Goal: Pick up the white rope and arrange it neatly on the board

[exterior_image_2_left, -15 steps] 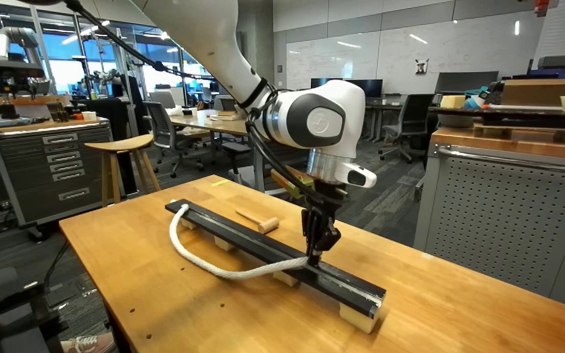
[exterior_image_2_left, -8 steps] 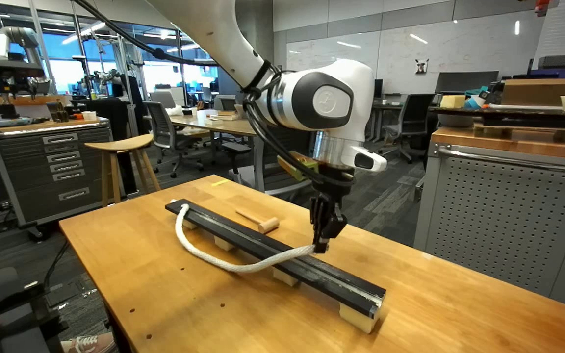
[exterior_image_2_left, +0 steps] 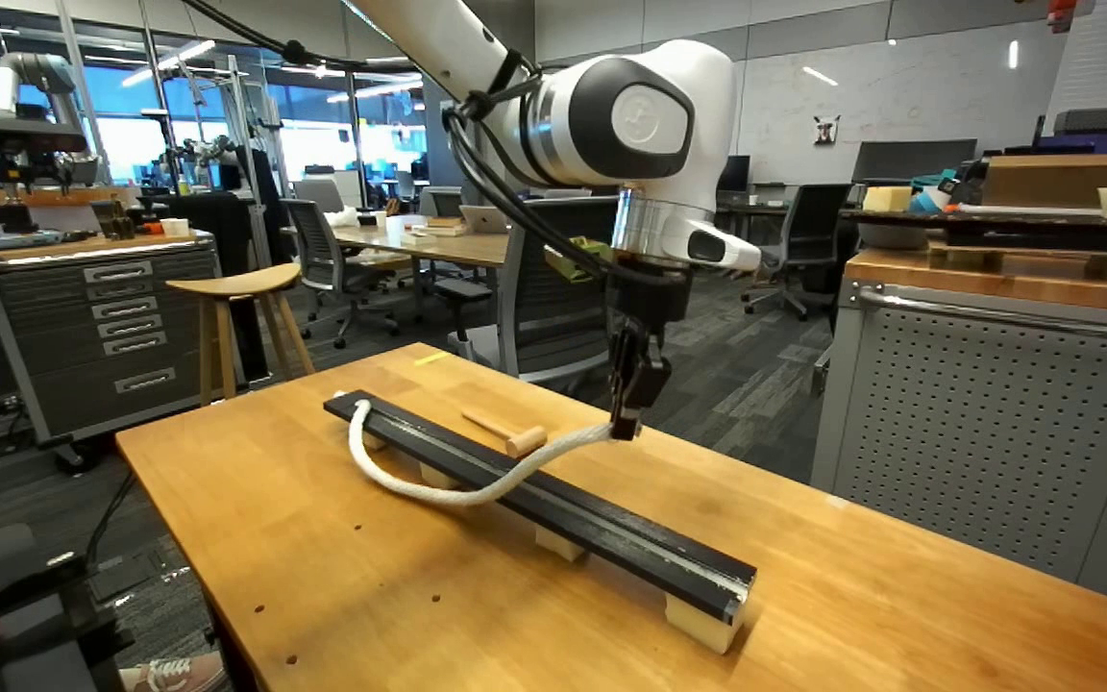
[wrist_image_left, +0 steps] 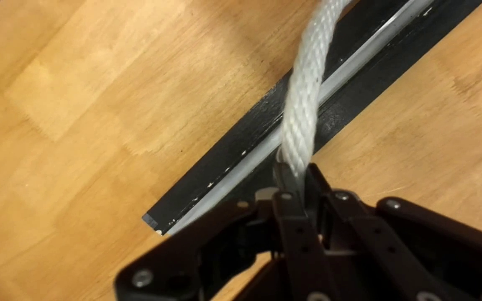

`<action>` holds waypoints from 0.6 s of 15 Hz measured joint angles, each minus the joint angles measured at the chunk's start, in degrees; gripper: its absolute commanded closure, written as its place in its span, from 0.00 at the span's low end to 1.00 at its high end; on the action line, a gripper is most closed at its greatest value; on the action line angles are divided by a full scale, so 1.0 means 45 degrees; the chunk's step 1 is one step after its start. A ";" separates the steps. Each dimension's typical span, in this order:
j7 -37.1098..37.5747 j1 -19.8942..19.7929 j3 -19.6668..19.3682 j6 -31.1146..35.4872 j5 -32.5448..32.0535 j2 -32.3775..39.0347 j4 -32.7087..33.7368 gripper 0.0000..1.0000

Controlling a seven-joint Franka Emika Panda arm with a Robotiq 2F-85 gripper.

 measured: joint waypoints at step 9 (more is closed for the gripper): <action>0.0467 -0.0126 -0.0301 -0.0890 0.0001 -0.0062 0.0525 0.89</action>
